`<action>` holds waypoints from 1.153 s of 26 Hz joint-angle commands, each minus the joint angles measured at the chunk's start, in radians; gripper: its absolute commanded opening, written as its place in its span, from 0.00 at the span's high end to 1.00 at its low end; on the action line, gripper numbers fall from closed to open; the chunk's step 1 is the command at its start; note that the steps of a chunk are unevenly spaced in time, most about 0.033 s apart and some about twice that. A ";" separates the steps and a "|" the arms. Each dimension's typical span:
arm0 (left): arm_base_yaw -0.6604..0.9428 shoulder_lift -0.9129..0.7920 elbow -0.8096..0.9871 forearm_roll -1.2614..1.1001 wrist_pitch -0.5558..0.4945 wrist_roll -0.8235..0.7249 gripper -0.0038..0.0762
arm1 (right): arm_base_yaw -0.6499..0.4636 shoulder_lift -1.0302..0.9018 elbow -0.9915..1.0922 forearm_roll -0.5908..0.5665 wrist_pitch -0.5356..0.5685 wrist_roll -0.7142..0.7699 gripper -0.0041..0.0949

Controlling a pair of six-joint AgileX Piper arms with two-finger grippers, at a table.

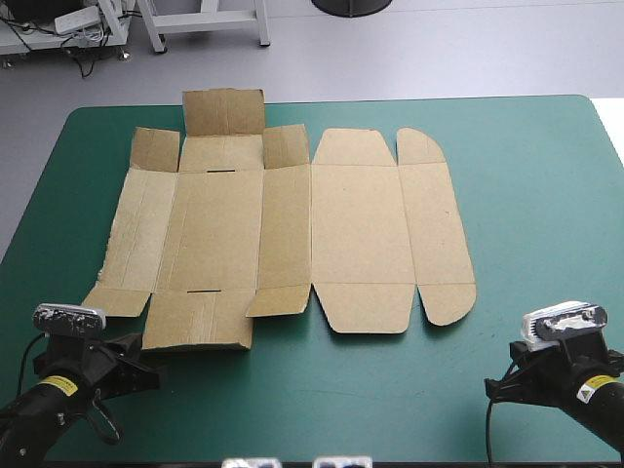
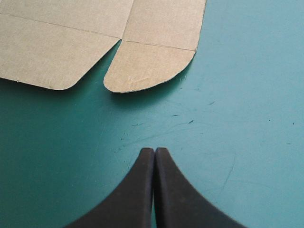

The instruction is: Fold the box

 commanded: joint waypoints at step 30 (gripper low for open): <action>-0.004 0.171 -0.144 -0.149 0.027 0.079 0.96 | 0.004 0.013 -0.027 0.019 -0.077 -0.018 0.97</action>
